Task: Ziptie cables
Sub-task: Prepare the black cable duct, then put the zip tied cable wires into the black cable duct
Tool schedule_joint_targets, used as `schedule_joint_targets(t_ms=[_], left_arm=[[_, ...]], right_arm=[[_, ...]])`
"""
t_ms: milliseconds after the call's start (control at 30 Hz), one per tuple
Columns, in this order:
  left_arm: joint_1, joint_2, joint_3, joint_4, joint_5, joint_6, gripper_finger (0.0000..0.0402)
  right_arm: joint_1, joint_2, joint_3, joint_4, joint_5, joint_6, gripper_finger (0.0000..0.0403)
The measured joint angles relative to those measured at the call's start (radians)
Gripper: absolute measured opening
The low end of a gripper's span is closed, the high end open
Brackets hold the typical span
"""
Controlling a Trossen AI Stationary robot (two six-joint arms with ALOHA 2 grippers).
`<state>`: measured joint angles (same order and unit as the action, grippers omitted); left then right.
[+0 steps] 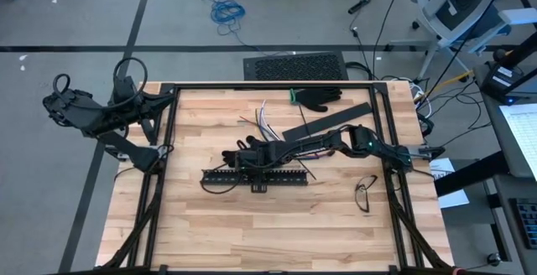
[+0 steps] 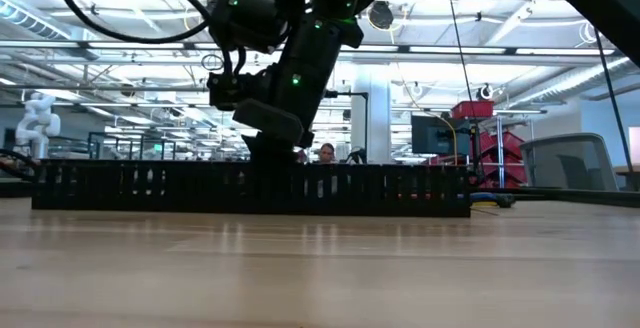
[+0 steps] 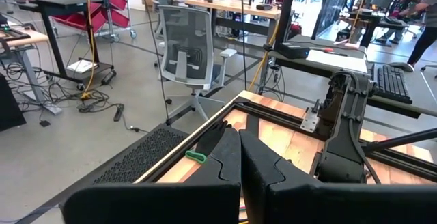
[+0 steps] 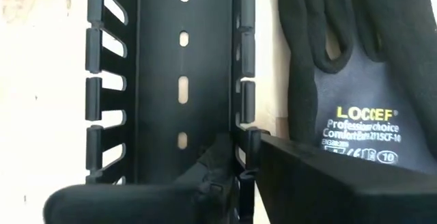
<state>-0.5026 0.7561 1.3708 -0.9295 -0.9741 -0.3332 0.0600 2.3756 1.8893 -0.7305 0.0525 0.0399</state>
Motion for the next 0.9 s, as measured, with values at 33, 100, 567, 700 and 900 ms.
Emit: schedule_joint_targets(t_ms=[33, 100, 567, 700, 900], left_arm=[[0.000, 0.000, 0.000, 0.000, 0.000, 0.000, 0.0000], [0.000, 0.000, 0.000, 0.000, 0.000, 0.000, 0.0000], [0.000, 0.000, 0.000, 0.000, -0.001, 0.007, 0.0000], [0.000, 0.000, 0.000, 0.000, -0.004, 0.008, 0.0000], [0.000, 0.000, 0.000, -0.001, -0.004, 0.008, 0.0000]], right_arm=[[0.000, 0.000, 0.000, 0.007, -0.004, 0.000, 0.0051], [0.000, -0.006, -0.001, 0.018, -0.011, -0.007, 0.0058], [-0.012, -0.032, 0.002, 0.033, -0.036, -0.060, 0.0177], [-0.012, -0.064, 0.035, -0.007, -0.033, -0.086, 0.0210], [-0.014, -0.072, 0.183, -0.287, -0.038, -0.181, 0.0244]])
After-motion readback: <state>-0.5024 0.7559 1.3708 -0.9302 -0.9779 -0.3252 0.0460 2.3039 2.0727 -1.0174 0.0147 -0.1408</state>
